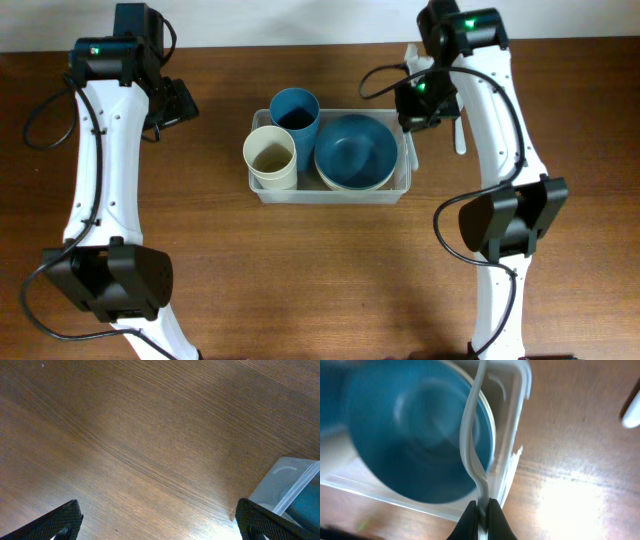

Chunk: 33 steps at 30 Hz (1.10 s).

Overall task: Pack container
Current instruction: 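Open the right gripper to release the fork in the cup, then raise the right gripper and move it right to the white spoon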

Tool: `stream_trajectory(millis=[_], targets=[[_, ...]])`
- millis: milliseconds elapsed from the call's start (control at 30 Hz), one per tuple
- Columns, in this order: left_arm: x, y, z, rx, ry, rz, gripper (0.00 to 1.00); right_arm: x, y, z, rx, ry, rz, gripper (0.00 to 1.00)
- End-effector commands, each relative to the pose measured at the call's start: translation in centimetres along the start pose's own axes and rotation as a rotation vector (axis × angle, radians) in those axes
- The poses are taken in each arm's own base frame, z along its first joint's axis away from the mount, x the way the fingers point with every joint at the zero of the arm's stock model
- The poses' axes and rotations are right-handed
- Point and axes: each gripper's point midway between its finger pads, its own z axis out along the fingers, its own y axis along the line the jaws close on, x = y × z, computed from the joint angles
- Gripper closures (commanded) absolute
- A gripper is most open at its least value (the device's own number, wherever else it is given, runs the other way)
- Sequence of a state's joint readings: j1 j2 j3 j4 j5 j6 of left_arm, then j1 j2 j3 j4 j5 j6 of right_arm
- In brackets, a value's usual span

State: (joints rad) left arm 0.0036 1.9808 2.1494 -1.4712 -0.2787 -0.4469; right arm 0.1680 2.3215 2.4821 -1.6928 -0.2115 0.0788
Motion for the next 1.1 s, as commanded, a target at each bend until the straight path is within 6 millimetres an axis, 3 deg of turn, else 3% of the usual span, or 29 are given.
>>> stream_trajectory(millis=[0,300,433,633,1067], targets=[[-0.1,0.3,0.5,-0.019,0.003,-0.014,0.0,0.9,-0.4,0.7,0.018,0.044,0.017,0.96],[-0.1,0.3,0.5,-0.019,0.003,-0.014,0.0,1.0,-0.2,0.9,0.021,0.047,0.064,0.96],[-0.1,0.4,0.5,-0.019,0.003,-0.014,0.0,0.7,-1.6,0.8,0.106,0.029,0.131,0.96],[-0.1,0.3,0.5,-0.019,0.004,-0.014,0.0,0.2,-1.3,1.0,0.089,0.008,0.135,0.96],[-0.1,0.3,0.5,-0.019,0.003,-0.014,0.0,0.2,-1.6,3.9,0.08,0.043,0.139,0.96]])
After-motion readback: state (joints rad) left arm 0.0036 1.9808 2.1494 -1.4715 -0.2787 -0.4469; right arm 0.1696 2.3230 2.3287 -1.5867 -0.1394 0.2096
